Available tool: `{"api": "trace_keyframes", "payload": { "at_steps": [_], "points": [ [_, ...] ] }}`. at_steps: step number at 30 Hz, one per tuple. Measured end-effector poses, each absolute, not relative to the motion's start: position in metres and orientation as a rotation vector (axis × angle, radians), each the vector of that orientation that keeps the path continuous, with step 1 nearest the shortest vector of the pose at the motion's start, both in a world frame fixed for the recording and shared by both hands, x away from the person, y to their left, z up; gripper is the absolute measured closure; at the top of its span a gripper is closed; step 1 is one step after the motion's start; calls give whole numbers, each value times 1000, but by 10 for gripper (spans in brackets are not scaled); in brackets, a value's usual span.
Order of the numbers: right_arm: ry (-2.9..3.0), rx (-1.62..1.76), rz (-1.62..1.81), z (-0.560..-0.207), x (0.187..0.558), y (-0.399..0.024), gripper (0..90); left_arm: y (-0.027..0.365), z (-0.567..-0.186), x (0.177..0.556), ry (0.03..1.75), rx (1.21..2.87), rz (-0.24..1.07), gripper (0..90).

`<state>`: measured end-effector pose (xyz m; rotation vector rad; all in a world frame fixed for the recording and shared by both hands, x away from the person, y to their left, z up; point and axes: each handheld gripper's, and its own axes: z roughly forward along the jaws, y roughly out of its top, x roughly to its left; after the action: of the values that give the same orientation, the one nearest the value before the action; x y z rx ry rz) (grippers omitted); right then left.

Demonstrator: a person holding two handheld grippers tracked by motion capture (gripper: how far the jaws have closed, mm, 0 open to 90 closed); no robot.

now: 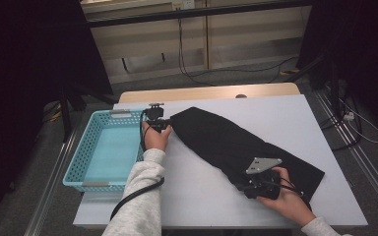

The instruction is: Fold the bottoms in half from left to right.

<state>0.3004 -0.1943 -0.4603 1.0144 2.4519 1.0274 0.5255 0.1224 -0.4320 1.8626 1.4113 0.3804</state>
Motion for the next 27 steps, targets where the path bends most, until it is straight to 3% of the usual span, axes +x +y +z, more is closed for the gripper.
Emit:
{"api": "trace_keyframes", "payload": {
  "at_steps": [4,12,14,16,18,20,22,23,27],
  "points": [
    [2444,998,994,-458,300,-195,817,124,-429,526,1416,1848,380,872],
    [2534,1016,1075,-455,293,-206,841,127,-429,524,1429,1855,376,871],
    [2532,1024,1080,-456,293,-206,802,128,-432,523,1428,1862,373,864],
    [2526,1033,1094,-456,293,-205,670,128,-433,524,1425,1864,386,833],
    [2526,1023,1107,-454,293,-204,613,129,-433,525,1413,1862,413,743],
    [2496,1037,1109,-453,294,-205,502,129,-433,527,1410,1871,391,710],
    [2485,1031,1124,-450,295,-207,493,128,-433,529,1393,1890,404,640],
    [2472,1042,1130,-449,296,-209,442,128,-434,530,1380,1883,410,624],
    [2417,1060,1149,-445,299,-216,371,126,-440,532,1381,1881,390,442]
  ]
}}
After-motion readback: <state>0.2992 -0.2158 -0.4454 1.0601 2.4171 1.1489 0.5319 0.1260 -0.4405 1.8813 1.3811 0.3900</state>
